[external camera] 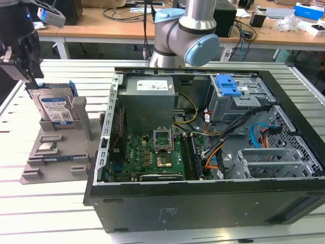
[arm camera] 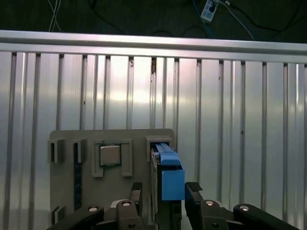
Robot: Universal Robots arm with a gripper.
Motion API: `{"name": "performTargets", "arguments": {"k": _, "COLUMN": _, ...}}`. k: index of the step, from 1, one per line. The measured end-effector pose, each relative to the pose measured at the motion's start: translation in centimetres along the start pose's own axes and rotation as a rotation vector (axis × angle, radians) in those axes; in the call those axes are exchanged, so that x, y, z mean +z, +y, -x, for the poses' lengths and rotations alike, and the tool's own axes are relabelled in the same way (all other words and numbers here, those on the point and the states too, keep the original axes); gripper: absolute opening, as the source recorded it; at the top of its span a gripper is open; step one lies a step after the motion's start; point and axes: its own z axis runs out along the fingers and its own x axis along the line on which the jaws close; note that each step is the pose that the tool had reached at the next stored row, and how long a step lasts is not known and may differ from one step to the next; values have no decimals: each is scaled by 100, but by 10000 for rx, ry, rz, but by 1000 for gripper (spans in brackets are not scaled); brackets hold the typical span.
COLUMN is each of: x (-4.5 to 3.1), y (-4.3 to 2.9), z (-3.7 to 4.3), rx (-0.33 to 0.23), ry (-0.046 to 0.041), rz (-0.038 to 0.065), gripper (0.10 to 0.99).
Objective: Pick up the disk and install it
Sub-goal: 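Pick up the disk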
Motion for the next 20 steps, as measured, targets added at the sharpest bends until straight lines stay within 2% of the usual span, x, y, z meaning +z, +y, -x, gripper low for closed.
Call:
{"name": "performTargets", "arguments": {"k": 2, "x": 68, "y": -12, "z": 10, "rx": -2, "ry": -1, "rz": -2, "gripper": 482}}
{"name": "performTargets", "arguments": {"k": 8, "x": 202, "y": -67, "z": 16, "rx": -1, "ry": -1, "rz": -2, "gripper": 482}}
{"name": "performTargets", "arguments": {"k": 13, "x": 310, "y": -80, "z": 15, "rx": -3, "ry": -1, "rz": -1, "gripper": 482}}
{"name": "performTargets", "arguments": {"k": 18, "x": 460, "y": -88, "z": 12, "rx": -11, "ry": 0, "rz": 0, "gripper": 482}}
{"name": "performTargets", "arguments": {"k": 20, "x": 477, "y": -90, "z": 12, "rx": -11, "ry": 0, "rz": 1, "gripper": 482}}
